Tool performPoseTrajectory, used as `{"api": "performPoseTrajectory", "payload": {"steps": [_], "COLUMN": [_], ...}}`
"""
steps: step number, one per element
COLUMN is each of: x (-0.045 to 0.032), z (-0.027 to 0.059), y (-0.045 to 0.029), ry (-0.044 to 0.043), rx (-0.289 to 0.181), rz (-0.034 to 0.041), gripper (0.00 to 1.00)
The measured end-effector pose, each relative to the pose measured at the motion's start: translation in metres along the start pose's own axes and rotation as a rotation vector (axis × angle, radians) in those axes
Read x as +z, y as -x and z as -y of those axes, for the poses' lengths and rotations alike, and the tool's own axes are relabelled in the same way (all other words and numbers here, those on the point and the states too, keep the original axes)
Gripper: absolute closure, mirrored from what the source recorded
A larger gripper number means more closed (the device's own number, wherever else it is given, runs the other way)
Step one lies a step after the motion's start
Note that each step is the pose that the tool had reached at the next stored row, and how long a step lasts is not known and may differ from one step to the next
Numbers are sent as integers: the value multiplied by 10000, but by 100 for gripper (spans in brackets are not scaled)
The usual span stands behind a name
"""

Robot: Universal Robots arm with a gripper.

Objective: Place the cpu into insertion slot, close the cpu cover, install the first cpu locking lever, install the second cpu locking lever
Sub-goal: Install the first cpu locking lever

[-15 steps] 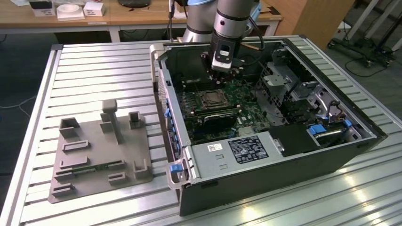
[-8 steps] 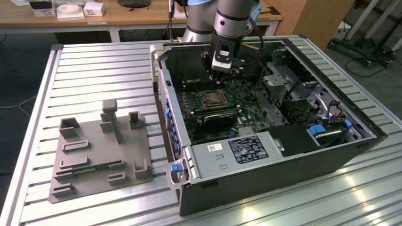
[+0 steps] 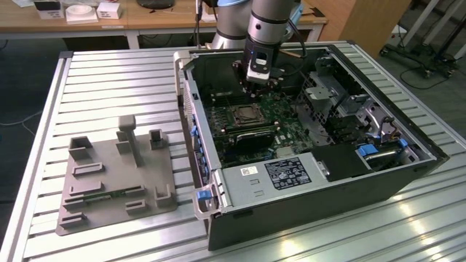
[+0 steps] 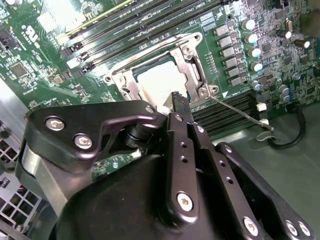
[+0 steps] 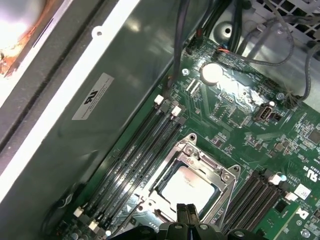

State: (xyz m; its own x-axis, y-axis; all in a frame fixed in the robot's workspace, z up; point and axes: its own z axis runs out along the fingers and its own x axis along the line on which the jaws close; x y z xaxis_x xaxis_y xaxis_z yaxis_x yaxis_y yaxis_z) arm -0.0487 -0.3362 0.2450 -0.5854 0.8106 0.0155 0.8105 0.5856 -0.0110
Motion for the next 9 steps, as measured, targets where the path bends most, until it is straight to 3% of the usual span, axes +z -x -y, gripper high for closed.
{"api": "performPoseTrajectory", "payload": {"steps": [9], "x": [0], "z": [0], "y": [0], "ry": [0], "rx": [-588], "rz": [-6], "gripper": [90]}}
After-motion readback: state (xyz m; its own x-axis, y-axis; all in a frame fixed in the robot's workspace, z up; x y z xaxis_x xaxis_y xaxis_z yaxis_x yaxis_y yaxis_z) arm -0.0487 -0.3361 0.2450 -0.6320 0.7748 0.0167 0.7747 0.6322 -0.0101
